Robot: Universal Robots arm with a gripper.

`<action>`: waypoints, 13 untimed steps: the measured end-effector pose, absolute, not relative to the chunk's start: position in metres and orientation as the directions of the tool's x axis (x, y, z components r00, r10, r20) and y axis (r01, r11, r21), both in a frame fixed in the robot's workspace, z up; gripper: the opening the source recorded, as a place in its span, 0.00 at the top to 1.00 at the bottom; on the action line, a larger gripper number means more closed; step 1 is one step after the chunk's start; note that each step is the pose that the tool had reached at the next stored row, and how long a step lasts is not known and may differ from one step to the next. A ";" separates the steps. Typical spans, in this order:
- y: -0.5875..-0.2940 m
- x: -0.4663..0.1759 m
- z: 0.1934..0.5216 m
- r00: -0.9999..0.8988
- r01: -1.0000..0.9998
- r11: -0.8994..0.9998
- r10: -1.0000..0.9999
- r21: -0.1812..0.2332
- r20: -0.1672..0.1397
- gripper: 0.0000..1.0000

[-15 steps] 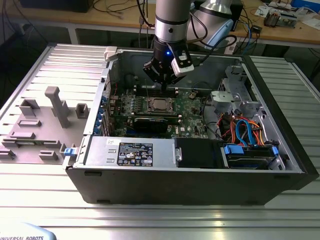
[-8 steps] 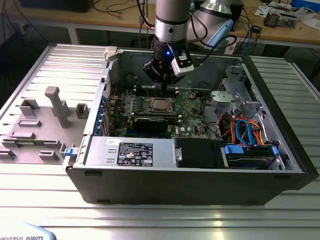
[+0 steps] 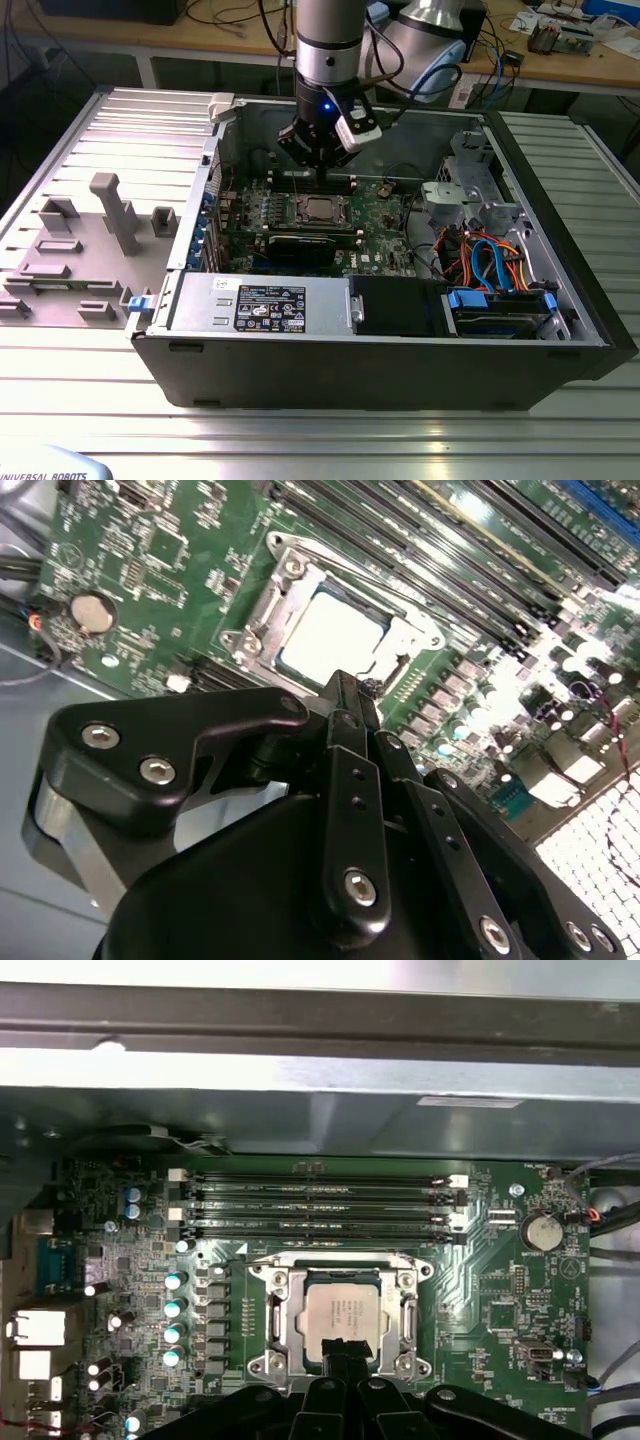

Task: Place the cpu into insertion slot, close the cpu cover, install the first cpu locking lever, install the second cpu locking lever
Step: 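Install the first cpu locking lever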

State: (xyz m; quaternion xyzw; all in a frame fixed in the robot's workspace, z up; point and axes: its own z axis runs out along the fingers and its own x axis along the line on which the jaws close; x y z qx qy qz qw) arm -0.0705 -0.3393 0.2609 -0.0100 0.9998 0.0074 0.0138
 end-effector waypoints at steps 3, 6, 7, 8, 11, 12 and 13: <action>-0.339 -0.072 0.261 -0.999 -0.022 1.000 -0.021 0.015 -0.028 0.89; -0.339 -0.072 0.261 -0.999 -0.028 1.000 -0.028 0.014 -0.028 0.89; -0.339 -0.072 0.261 -0.999 -0.028 1.000 -0.028 0.014 -0.028 0.89; -0.339 -0.072 0.261 -0.999 -0.028 1.000 -0.027 0.014 -0.028 0.89; -0.339 -0.072 0.261 -0.999 -0.028 1.000 -0.027 0.015 -0.028 0.89; -0.339 -0.072 0.261 -0.999 -0.028 1.000 -0.027 0.015 -0.028 0.89; -0.339 -0.072 0.261 -0.999 -0.028 1.000 -0.027 0.014 -0.028 0.89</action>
